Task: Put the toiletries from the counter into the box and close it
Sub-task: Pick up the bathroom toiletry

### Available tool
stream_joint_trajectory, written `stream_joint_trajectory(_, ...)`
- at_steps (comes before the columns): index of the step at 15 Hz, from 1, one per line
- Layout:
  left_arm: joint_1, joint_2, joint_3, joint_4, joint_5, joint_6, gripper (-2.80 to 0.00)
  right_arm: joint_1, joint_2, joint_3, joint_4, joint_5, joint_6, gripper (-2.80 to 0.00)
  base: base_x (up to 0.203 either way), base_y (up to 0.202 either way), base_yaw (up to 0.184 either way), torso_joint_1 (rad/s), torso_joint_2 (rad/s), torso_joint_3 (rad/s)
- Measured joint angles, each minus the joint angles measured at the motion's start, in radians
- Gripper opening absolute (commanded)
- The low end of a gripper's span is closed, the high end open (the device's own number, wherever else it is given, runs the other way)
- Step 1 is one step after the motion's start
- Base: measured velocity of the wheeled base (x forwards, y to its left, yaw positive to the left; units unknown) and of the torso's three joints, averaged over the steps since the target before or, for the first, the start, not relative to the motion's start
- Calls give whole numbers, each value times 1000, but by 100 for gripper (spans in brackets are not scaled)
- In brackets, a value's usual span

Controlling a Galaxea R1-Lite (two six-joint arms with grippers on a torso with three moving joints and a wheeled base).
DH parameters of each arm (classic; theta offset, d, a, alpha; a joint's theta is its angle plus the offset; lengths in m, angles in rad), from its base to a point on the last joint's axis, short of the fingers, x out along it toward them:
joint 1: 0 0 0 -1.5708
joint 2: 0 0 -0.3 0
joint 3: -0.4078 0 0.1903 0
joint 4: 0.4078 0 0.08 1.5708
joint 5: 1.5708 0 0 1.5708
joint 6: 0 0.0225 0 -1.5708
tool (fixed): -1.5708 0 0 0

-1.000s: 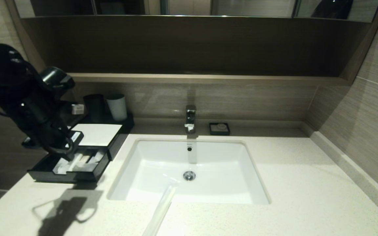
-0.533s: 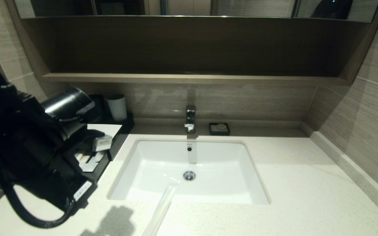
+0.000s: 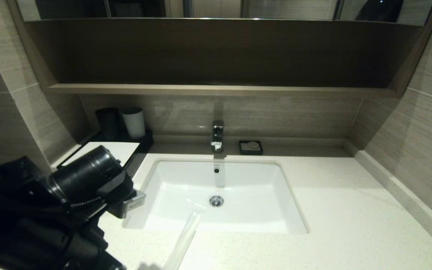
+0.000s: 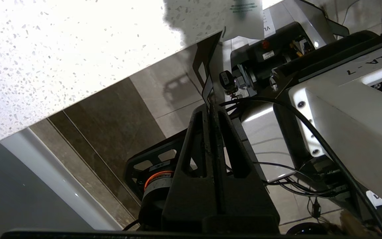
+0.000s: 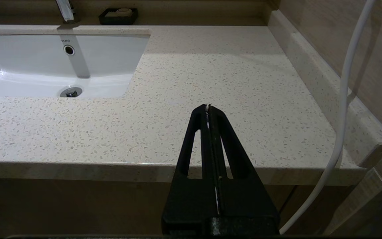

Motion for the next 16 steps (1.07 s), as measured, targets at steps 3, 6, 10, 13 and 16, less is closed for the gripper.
stream_joint_trajectory(3, -20, 29, 3, -38, 2, -15, -280, 0, 0, 0, 0, -1, 0, -280, 0, 0, 0, 0, 0, 0)
stream_joint_trajectory(6, -22, 56, -6, -71, 7, -15, -280, 0, 0, 0, 0, 0, 0, -280, 0, 0, 0, 0, 0, 0)
stream_joint_trajectory(10, -29, 119, -66, -82, 10, -18, -280, 0, 0, 0, 0, 0, 0, -280, 0, 0, 0, 0, 0, 0)
stream_joint_trajectory(13, -60, 181, -112, -76, 10, -24, -280, 0, 0, 0, 0, 0, 0, -280, 0, 0, 0, 0, 0, 0)
stream_joint_trajectory(16, -80, 234, -131, -84, 17, -50, -280, 0, 0, 0, 0, 0, 0, -280, 0, 0, 0, 0, 0, 0)
